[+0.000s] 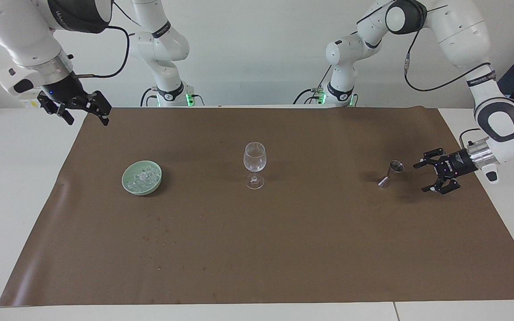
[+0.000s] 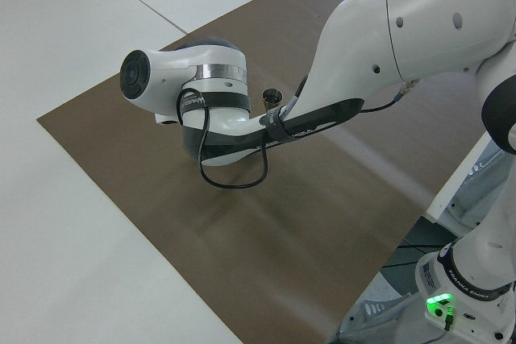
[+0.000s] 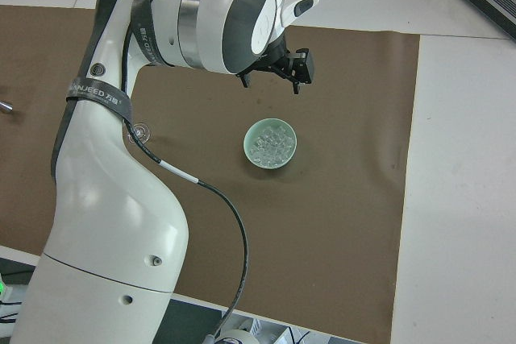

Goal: Pour wine and add ice with both arms
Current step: 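Reach the left gripper to the small metal jigger and grasp it, then lift the metal jigger with the left gripper and carry it over the cup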

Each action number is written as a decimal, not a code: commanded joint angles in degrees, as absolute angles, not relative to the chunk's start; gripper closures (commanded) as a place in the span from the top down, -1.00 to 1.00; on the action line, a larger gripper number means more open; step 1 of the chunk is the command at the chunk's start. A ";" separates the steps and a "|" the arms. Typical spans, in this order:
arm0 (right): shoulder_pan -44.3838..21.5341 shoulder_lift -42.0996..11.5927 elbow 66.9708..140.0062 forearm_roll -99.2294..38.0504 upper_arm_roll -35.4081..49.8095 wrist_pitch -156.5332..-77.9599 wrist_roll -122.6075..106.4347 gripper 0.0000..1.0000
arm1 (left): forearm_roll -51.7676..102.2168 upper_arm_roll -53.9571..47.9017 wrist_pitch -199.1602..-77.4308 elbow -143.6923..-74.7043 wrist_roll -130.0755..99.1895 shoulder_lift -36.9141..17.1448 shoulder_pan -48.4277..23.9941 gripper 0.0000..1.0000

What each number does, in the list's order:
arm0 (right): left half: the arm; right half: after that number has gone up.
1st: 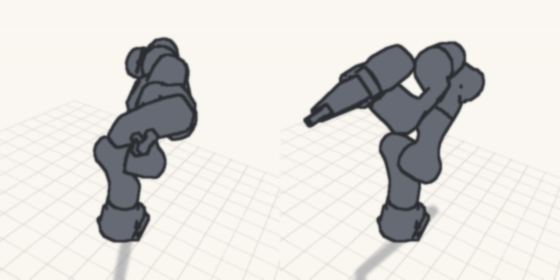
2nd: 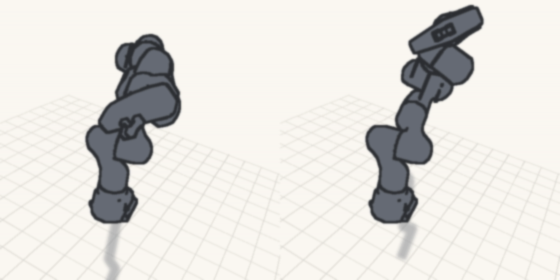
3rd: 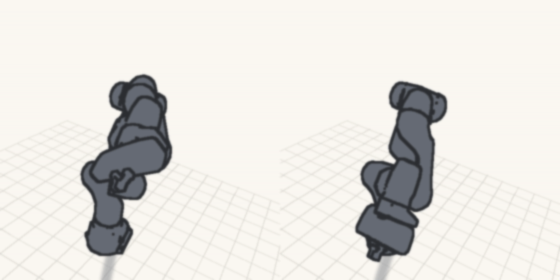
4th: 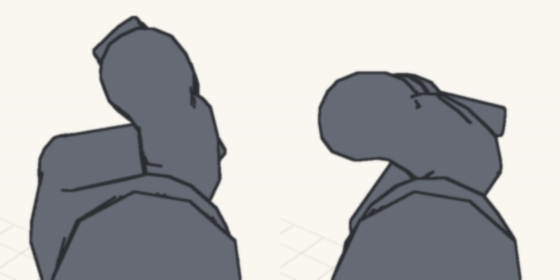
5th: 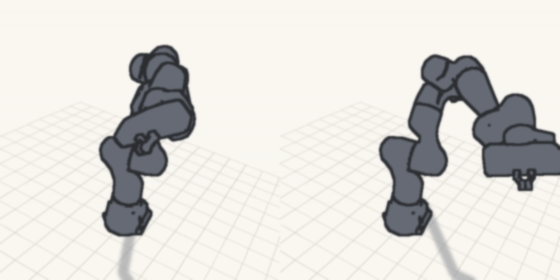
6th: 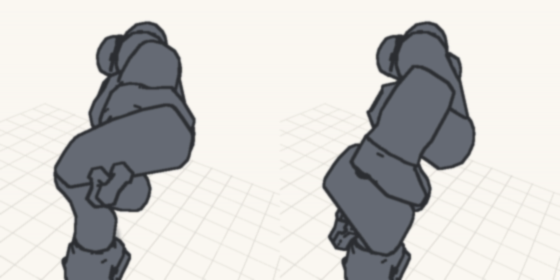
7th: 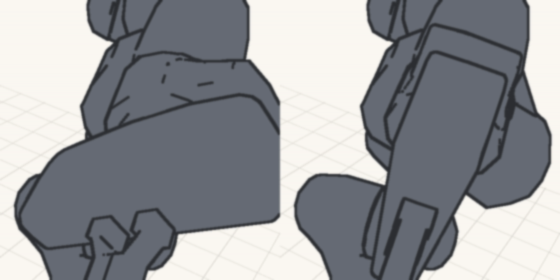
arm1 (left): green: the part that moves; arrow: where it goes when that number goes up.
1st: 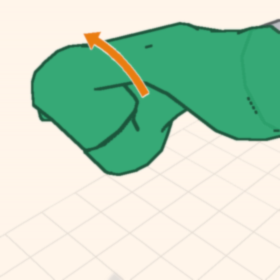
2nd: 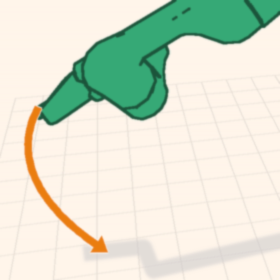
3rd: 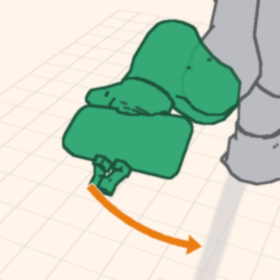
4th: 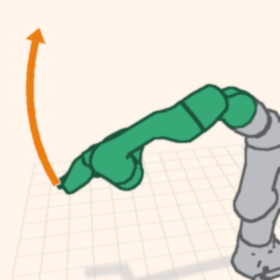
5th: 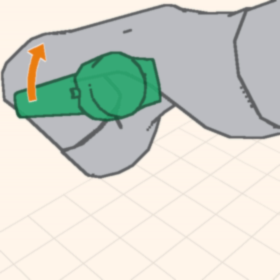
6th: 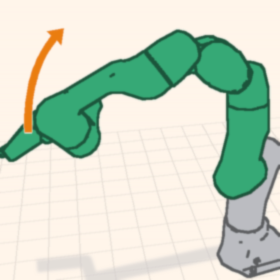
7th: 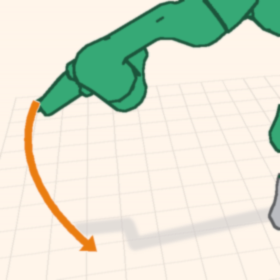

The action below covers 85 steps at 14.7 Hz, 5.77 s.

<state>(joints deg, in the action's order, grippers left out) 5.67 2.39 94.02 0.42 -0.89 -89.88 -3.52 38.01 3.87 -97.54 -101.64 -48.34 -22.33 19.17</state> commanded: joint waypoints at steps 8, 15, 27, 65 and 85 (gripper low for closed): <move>6.33 3.69 95.45 -0.09 -0.62 -90.18 -4.83 1.00 | 59.58 3.52 -110.30 -128.13 -42.28 -10.29 20.57 1.00; 6.33 3.69 95.45 -0.09 -0.53 -90.18 -4.83 1.00 | 71.87 3.34 -115.05 -134.02 -38.85 -8.53 20.74 1.00; 6.33 3.69 95.54 -0.09 -0.61 -90.18 -4.83 1.00 | 80.33 2.90 -119.79 -136.76 -35.86 -8.09 16.61 1.00; 6.33 3.69 95.45 -0.09 -0.53 -90.18 -4.83 1.00 | 80.68 2.90 -119.78 -134.57 -57.11 5.53 3.36 -1.00; 6.33 3.69 95.45 -0.09 -0.53 -90.18 -4.83 1.00 | 55.81 1.76 -132.54 -119.44 -76.92 0.44 -28.91 -1.00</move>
<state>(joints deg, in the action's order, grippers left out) 5.67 2.48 94.13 0.42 -0.90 -89.87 -3.52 56.88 1.07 -131.89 -120.03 -79.50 0.57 -27.39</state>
